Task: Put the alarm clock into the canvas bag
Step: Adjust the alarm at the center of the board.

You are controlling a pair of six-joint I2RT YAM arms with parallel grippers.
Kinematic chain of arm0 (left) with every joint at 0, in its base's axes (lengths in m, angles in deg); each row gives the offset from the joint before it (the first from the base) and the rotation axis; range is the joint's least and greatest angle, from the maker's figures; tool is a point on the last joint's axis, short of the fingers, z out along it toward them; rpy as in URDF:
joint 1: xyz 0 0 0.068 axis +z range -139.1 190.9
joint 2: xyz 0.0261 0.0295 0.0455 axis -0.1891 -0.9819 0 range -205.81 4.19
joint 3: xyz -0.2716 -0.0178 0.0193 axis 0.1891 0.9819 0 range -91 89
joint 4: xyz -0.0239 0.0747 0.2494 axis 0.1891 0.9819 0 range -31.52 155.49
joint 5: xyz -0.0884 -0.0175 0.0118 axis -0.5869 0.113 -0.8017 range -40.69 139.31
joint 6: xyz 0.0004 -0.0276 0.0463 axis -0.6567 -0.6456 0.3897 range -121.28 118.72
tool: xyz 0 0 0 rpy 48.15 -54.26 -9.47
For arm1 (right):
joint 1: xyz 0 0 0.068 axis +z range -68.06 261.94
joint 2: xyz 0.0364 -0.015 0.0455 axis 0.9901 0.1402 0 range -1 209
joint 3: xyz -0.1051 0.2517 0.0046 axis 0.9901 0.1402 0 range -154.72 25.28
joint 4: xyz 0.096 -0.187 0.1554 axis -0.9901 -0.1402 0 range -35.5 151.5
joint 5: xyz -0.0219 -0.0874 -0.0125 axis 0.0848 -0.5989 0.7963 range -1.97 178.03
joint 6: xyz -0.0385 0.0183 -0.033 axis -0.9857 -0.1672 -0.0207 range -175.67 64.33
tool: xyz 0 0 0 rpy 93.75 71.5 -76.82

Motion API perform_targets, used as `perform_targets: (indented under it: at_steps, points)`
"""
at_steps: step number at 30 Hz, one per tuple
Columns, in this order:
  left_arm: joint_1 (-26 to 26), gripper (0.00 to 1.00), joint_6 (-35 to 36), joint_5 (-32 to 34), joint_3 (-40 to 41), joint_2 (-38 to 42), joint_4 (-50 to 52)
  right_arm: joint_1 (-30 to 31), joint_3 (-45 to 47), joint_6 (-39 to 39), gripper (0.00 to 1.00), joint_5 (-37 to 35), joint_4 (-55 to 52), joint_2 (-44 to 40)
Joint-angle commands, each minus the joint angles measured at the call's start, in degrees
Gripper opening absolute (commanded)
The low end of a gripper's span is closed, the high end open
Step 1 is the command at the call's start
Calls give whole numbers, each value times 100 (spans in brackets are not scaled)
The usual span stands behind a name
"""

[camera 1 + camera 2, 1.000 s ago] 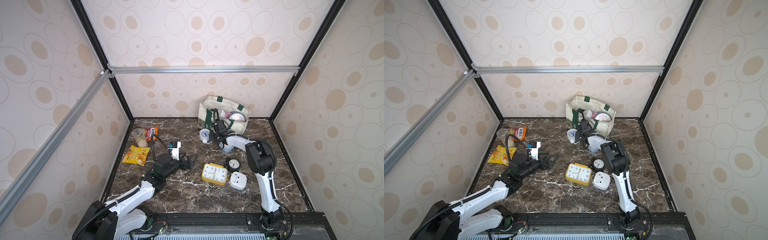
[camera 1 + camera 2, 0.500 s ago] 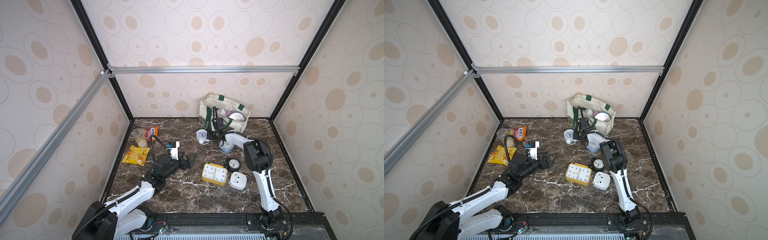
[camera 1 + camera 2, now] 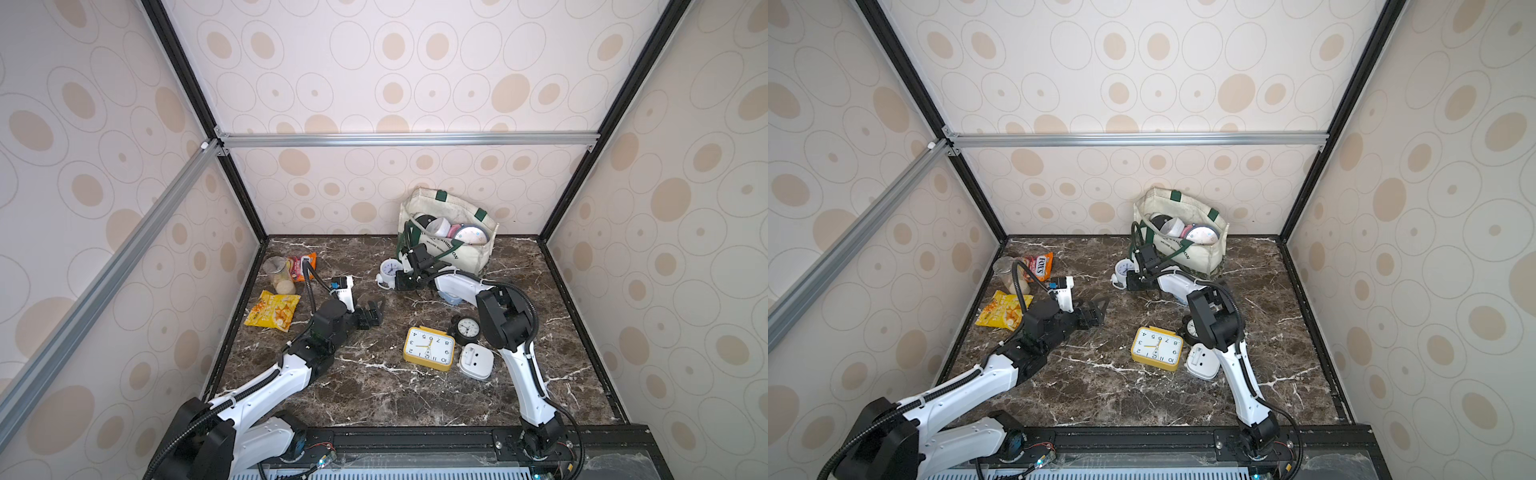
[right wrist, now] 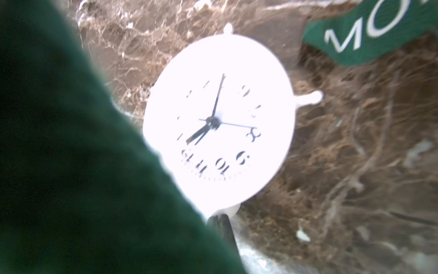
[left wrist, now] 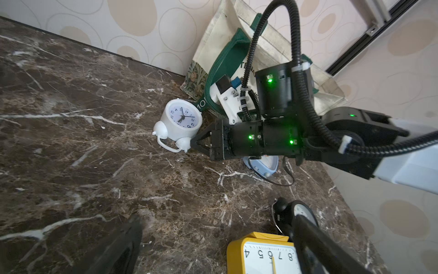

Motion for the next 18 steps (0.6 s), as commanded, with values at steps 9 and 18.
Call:
perform_targets:
  at_steps: [9,18]
  points:
    - [433,98,1472,-211,-2431,-2368,1763,-20,1783,-108,18,-377,129,-2229]
    - [594,98,2416,-388,-4621,-4424,2321,-208,2085,-58,27,239,-32,-2498]
